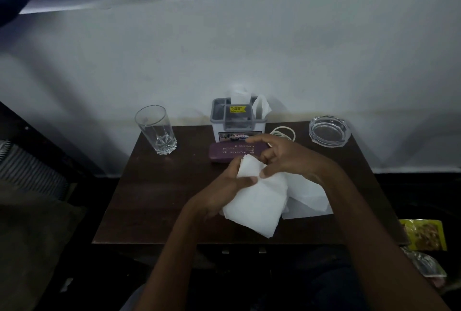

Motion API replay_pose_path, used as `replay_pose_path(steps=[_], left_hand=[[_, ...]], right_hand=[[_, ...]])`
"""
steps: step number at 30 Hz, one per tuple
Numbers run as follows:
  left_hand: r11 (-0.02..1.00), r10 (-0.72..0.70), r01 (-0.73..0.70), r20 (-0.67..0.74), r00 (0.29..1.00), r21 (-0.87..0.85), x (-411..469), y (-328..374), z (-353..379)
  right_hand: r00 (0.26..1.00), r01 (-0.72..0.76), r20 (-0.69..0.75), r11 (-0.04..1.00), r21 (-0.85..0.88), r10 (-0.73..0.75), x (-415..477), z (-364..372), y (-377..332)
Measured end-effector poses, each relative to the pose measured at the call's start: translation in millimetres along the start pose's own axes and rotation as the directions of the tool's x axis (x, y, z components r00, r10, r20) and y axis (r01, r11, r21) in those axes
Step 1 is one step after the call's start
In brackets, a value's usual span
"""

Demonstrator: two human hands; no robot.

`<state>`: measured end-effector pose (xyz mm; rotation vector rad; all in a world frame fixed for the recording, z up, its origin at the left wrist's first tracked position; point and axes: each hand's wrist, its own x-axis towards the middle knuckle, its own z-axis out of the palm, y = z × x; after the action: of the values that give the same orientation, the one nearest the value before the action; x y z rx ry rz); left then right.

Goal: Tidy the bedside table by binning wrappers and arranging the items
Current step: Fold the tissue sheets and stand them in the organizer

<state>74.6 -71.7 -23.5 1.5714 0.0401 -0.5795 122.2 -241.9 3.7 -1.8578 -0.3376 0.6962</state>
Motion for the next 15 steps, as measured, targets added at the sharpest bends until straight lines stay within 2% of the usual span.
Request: replay_pose_path(steps=[3, 6, 9, 12, 15], left_hand=[[0.999, -0.006, 0.004, -0.051, 0.999, -0.039, 2, 0, -3], [0.993, 0.027, -0.040, -0.117, 0.993, -0.107, 1, -1, -8], [0.981, 0.038, -0.083, -0.247, 0.968, -0.173, 0, 0, -12], [0.972, 0.083, -0.153, -0.347, 0.934, -0.179, 3, 0, -14], [0.961, 0.110, -0.197, -0.384, 0.917, -0.194, 2, 0, -13]], right_hand=[[1.000, 0.022, -0.021, 0.999, 0.049, -0.021, -1, -2, -1], [0.973, 0.086, -0.226, 0.984, 0.154, -0.050, 2, -4, -2], [0.926, 0.141, -0.377, 0.933, 0.330, -0.006, 6, -5, 0], [0.911, 0.140, -0.410, 0.898, 0.417, 0.048, 8, -4, 4], [0.912, 0.132, -0.405, 0.888, 0.440, 0.066, 8, -3, 5]])
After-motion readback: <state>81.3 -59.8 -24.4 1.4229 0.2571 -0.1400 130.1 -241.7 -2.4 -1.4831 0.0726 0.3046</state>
